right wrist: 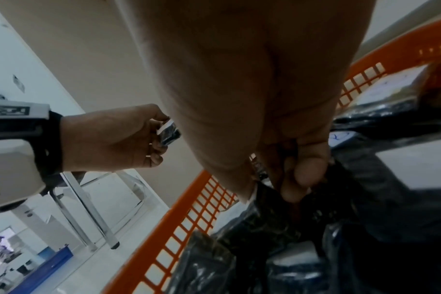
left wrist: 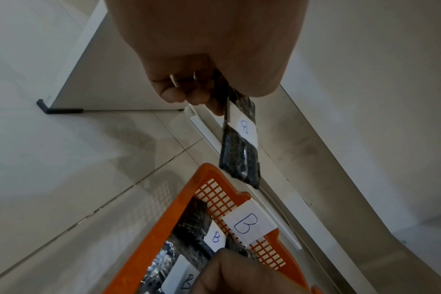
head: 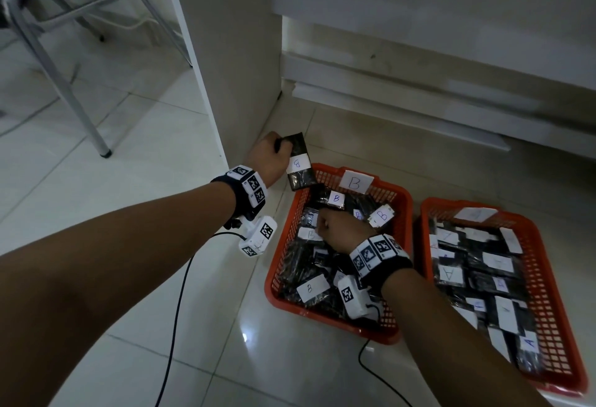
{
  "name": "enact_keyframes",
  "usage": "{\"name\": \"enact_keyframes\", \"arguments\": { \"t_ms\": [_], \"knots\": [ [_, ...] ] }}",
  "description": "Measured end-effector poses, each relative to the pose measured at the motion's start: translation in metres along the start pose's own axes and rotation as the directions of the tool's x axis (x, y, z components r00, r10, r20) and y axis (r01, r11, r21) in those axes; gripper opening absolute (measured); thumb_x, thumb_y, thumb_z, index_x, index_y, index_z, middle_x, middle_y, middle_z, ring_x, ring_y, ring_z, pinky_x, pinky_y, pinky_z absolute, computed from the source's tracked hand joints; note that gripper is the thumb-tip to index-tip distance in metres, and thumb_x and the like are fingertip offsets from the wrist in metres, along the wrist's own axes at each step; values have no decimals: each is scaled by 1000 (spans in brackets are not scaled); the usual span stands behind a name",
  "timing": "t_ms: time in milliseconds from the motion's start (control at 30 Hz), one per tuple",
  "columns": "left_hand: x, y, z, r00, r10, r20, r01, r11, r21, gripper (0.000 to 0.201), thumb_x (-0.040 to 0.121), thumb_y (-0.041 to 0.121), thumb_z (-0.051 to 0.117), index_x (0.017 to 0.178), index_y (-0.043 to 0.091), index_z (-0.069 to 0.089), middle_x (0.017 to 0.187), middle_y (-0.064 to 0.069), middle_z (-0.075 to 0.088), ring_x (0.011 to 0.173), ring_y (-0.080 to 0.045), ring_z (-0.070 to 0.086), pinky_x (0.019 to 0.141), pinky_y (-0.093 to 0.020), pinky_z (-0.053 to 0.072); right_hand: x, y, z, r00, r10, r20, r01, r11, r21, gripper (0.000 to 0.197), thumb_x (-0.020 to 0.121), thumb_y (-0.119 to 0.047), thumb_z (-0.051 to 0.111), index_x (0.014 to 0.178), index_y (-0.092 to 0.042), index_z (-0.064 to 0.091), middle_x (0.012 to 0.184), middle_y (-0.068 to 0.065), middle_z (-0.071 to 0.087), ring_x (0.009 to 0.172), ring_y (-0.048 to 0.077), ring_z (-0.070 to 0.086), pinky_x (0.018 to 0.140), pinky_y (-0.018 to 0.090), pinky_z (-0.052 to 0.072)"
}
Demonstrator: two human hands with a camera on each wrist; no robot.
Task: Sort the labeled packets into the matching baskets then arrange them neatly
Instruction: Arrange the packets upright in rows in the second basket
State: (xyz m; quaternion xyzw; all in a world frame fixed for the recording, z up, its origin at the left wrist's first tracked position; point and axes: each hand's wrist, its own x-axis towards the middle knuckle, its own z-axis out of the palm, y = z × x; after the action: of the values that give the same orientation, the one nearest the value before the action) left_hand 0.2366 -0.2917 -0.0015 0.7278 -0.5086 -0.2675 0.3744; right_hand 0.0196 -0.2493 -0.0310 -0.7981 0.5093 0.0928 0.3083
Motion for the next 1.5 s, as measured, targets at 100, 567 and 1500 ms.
{"name": "enact_keyframes", "arguments": {
  "t_ms": [100,567,1500],
  "knots": [
    [1,-5,-3,1000,-12,-10,12,1000,3,20,103,30,48,99,13,57,91,-6,65,82,-24,60,68,-29,39,3,-5,5,999,16,-48,-13,998,60,14,106,-20,48,102,-14,60,103,8,68,96,27,64,73,31,41],
    [4,-11,5,1000,12,15,-13,1000,7,21,102,35,47,101,18,59,91,-4,67,82,-21,64,70,-31,49,-4,-17,0,998,-34,-46,41,986,160,39,95,-18,73,73,-32,45,78,-16,48,70,3,49,54,8,30],
    [5,3,4,999,28,21,-28,1000,12,23,103,32,47,100,11,58,94,-11,67,84,-28,63,74,-37,51,-33,-44,42,979,197,-50,-156,887,435,51,81,-45,83,114,-22,52,105,-8,69,98,17,69,78,31,56]
  ]
}}
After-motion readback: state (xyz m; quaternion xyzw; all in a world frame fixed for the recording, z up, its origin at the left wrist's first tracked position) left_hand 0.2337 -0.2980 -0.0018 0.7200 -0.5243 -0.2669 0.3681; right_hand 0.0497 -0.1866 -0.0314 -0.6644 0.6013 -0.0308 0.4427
